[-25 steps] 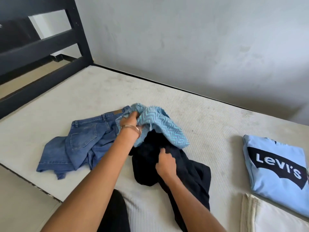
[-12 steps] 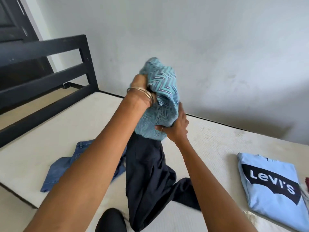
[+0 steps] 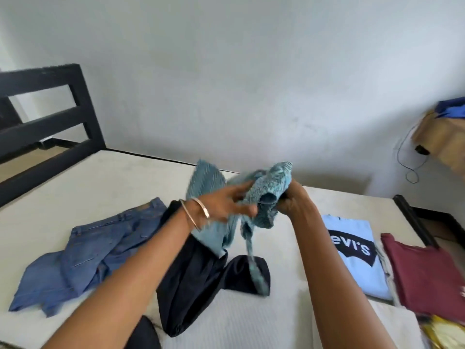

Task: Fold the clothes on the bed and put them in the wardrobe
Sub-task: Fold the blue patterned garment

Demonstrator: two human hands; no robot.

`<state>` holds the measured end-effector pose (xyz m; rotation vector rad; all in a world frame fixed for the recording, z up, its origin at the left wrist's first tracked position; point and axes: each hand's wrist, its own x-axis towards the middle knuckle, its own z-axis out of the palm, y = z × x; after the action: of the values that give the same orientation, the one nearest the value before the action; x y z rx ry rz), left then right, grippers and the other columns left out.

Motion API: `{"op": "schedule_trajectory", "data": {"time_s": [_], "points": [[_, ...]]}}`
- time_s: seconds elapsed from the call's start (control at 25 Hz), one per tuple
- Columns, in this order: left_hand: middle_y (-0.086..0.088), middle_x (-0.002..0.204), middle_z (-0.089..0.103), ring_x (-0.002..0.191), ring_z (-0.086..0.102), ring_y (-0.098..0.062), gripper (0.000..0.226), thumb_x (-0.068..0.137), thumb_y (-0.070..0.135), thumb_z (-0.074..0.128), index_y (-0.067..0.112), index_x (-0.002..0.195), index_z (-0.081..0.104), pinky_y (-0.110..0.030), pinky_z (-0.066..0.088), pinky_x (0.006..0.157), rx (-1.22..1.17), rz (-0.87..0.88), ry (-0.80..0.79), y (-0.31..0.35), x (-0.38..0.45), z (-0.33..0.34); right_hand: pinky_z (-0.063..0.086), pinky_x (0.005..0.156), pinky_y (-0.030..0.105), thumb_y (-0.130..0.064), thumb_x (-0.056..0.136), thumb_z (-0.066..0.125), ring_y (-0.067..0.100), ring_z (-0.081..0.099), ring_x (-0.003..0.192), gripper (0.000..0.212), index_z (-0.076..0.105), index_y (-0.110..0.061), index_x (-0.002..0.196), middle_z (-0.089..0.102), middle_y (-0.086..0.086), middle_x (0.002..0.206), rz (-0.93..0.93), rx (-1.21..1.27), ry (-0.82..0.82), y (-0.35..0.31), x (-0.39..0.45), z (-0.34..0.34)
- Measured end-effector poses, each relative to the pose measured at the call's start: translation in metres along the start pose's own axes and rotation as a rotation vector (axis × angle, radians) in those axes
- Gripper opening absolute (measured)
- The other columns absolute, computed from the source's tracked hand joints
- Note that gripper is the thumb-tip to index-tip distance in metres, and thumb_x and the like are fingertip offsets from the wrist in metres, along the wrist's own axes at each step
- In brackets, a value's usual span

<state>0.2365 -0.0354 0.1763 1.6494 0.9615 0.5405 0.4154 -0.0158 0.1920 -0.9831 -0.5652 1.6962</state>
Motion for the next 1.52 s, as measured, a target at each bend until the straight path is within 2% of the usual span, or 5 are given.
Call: {"op": "schedule_trajectory", "data": {"time_s": [0.2,0.48,0.84,1.12,1.52], "points": [[-0.005,0.068,0.063,0.052,0.057,-0.007,0.019,0.091,0.016,0.063,0.007,0.075,0.063,-0.026,0.046,0.061,-0.152,0.008,0.442,-0.008,0.02,0.056,0.061,0.059,0.038,-0.019,0.098,0.055,0.027,0.071,0.064,0.012,0.059,-0.008,0.097,0.07,0.017,0.082,-0.097,-0.051,0.217,0.003,-0.021,-0.044],[-0.009,0.071,0.059,0.056,0.058,-0.019,0.025,0.101,0.025,0.048,0.009,0.084,0.06,-0.026,0.05,0.052,-0.54,-0.087,0.511,0.031,0.03,0.063,0.046,0.103,0.031,-0.011,0.066,0.088,0.016,0.047,0.131,0.12,0.009,-0.032,0.154,0.038,-0.003,0.149,-0.499,-1.057,-0.323,0.017,-0.045,-0.071],[-0.006,0.106,0.067,0.098,0.066,-0.026,0.067,0.07,0.032,0.084,0.013,0.125,0.052,-0.042,0.058,0.079,-0.266,-0.005,0.113,0.02,0.015,0.078,0.052,0.075,0.033,-0.006,0.069,0.07,0.021,0.064,0.085,0.072,0.043,-0.016,0.135,0.062,0.003,0.105,-0.693,-1.21,0.089,0.02,-0.042,-0.069],[-0.006,0.098,0.073,0.09,0.07,-0.023,0.04,0.071,0.021,0.084,0.015,0.106,0.065,-0.043,0.056,0.085,-0.035,0.195,0.508,-0.004,0.035,0.076,0.053,0.073,0.037,0.025,0.075,0.055,0.023,0.06,0.093,0.114,0.005,-0.041,0.154,0.047,-0.043,0.123,-0.482,-1.009,-0.298,0.02,-0.042,-0.085],[-0.004,0.058,0.065,0.053,0.064,-0.02,0.016,0.093,0.005,0.059,0.005,0.076,0.06,-0.029,0.056,0.051,-0.752,0.044,0.645,0.02,0.047,0.087,0.045,0.107,0.037,-0.018,0.079,0.078,0.021,0.044,0.137,0.067,0.049,-0.026,0.139,0.036,0.008,0.156,-0.795,-1.115,0.084,0.05,-0.044,-0.077]]}}
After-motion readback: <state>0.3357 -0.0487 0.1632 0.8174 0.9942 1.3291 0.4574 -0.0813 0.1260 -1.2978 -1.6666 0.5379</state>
